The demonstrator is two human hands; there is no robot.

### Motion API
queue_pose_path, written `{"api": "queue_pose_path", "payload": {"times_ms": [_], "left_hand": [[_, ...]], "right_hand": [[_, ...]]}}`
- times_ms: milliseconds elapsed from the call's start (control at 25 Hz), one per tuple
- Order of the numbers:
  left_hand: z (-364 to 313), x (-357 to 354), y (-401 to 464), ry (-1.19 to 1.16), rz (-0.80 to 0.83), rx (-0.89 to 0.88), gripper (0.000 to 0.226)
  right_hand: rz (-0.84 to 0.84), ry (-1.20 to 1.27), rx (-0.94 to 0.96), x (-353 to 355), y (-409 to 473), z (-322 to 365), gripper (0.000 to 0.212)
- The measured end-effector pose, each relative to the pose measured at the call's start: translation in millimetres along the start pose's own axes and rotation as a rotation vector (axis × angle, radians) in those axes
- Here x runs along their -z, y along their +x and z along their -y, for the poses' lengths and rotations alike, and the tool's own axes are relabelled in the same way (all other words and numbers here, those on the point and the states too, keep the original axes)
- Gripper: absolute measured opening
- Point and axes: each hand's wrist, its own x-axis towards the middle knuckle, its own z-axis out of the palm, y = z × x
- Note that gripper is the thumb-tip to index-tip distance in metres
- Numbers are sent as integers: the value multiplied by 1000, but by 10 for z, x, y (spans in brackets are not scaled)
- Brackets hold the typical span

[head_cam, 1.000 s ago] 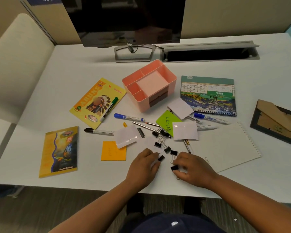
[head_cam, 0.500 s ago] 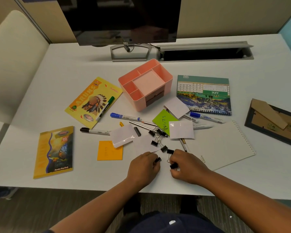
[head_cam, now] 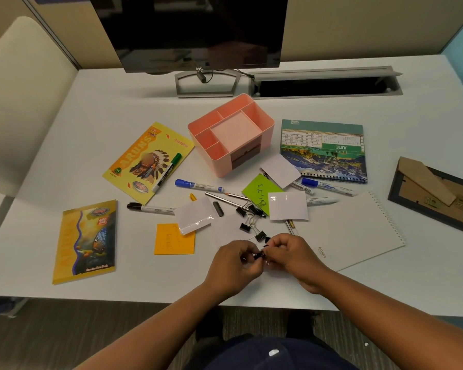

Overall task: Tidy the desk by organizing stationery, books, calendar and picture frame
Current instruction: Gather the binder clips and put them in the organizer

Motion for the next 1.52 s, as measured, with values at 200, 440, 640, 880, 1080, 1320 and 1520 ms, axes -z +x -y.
{"api": "queue_pose_path", "payload": {"times_ms": [200,440,640,880,1080,1320,1520], "left_hand": [[-90,-26,57,-315,8,145,18],[-295,63,149,-1203,38,615,29],[-218,154,194,-1384,64,785,31],[-201,127,189,-1100,-84,841,6],[-154,134,186,-1023,-92,763,10],[-82,125,212,-868,-171,712,12],[-118,113,227,-918,-166,711,12]], "right_hand": [[-32,285,-66,-68,8,65,19],[-124,-149,157,-169,-34,154,13],[-106,-379,400,-192,-70,275,22],[-161,-957,346,35,224,96,45],[-69,-1245,403,-18,323,66,45],[-180,-1166,398,30,351,42,34],[-259,-949,368,52,284,62,18]]}}
